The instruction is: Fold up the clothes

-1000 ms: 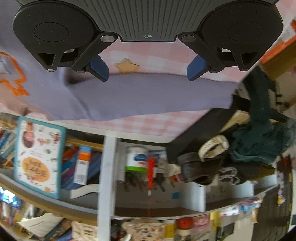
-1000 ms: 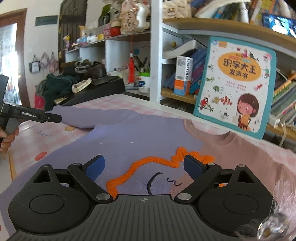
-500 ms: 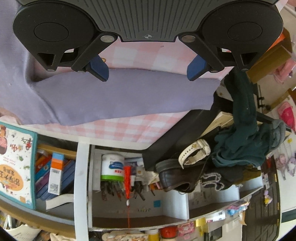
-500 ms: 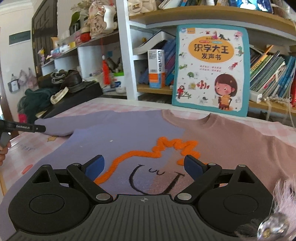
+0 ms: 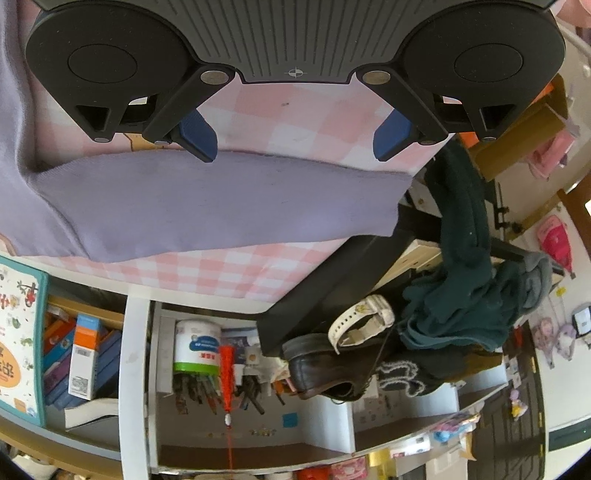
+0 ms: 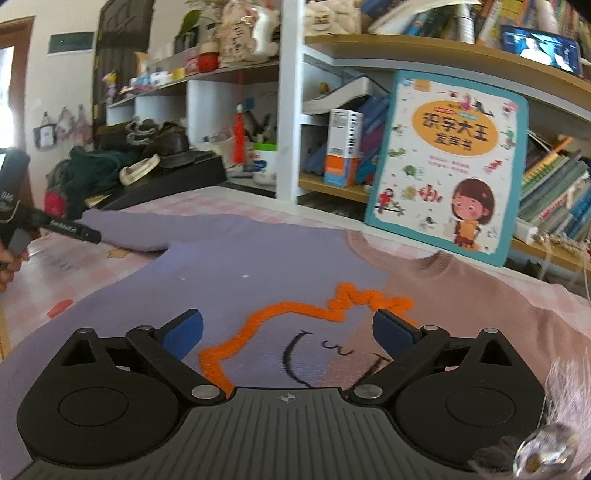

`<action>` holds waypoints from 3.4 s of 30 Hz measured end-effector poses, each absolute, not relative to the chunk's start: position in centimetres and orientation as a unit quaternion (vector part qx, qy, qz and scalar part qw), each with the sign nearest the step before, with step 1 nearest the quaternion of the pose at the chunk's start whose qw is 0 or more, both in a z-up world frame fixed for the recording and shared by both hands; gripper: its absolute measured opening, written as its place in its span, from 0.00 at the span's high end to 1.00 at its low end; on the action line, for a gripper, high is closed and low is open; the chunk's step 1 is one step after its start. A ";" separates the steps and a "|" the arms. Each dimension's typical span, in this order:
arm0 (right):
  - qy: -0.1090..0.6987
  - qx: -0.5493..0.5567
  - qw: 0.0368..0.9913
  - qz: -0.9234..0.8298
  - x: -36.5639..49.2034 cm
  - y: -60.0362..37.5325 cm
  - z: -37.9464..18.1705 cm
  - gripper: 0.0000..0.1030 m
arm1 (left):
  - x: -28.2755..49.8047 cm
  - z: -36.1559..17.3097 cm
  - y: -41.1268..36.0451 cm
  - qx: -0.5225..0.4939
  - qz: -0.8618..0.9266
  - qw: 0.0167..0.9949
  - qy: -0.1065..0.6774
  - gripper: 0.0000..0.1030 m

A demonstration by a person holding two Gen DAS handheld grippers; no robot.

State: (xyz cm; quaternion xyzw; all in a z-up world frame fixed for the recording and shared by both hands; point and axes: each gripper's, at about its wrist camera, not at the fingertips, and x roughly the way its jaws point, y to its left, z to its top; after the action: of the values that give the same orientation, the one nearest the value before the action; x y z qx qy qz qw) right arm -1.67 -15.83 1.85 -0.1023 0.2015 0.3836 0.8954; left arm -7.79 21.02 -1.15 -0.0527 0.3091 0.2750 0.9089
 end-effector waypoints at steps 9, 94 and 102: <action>0.208 -0.103 0.890 0.391 -1.6 -15.6 1.7 0.01 | -7.4 -1.8 22.4 -0.084 0.281 0.902 0.317 0.06; 0.261 -0.063 0.932 0.244 -3.8 -24.7 0.8 0.01 | -5.6 2.4 24.9 -0.324 0.175 0.916 0.159 0.96; 0.256 -0.067 0.929 0.258 -3.9 -24.8 0.9 0.01 | -1.1 8.0 16.8 -0.260 0.044 0.955 0.138 0.96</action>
State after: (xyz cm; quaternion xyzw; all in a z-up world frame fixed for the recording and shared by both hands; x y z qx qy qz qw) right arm -3.90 -24.75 0.88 -0.0673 0.2563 0.2582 0.9291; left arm -1.05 16.80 8.04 -0.2597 0.1377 0.0442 0.9548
